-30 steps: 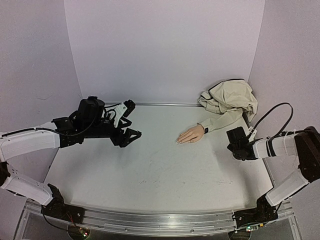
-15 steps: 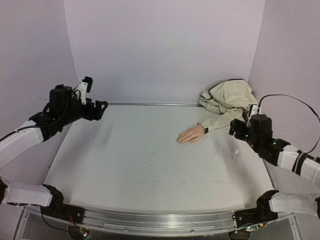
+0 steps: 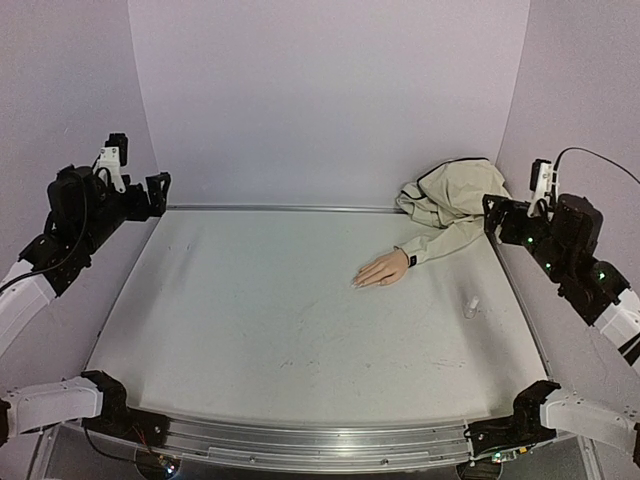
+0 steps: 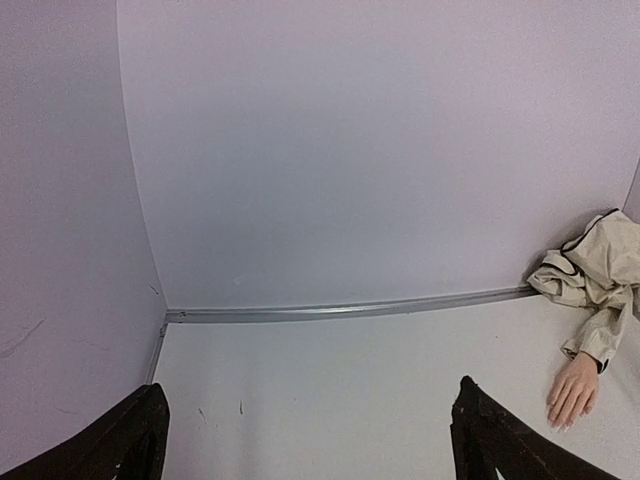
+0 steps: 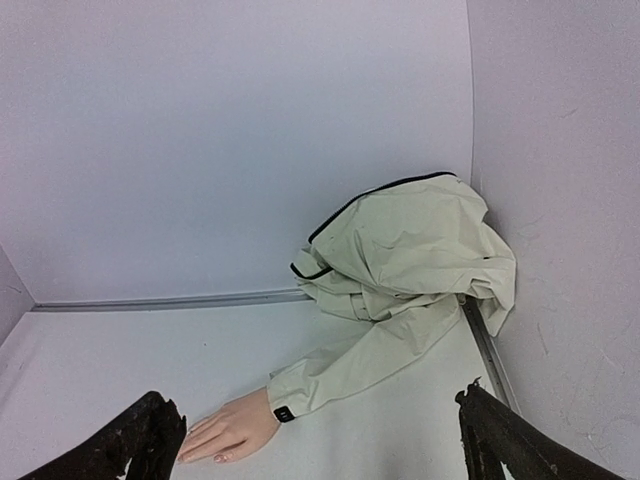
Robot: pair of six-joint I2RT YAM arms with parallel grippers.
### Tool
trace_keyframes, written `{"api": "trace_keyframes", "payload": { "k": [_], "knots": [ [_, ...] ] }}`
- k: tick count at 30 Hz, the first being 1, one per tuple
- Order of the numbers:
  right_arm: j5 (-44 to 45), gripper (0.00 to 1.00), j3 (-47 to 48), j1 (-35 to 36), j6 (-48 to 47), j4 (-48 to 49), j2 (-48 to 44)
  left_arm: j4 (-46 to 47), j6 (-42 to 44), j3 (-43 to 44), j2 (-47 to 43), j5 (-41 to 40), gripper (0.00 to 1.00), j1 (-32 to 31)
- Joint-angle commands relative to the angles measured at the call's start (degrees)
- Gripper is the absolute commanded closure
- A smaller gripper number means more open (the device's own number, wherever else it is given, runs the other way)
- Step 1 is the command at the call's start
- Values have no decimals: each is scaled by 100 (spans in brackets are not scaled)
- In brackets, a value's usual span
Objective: Paint the nails
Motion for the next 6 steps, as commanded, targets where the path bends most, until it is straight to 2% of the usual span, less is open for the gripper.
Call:
{"api": "trace_keyframes", "payload": {
  "k": [1,6],
  "knots": [
    [-19,2,302,-25,-173,-146,-65,66,-38,218,-276,19,1,-5],
    [-213,2,373,-31,-169,-97,-153,-10,-92,273,-378,95,0,-5]
  ]
}}
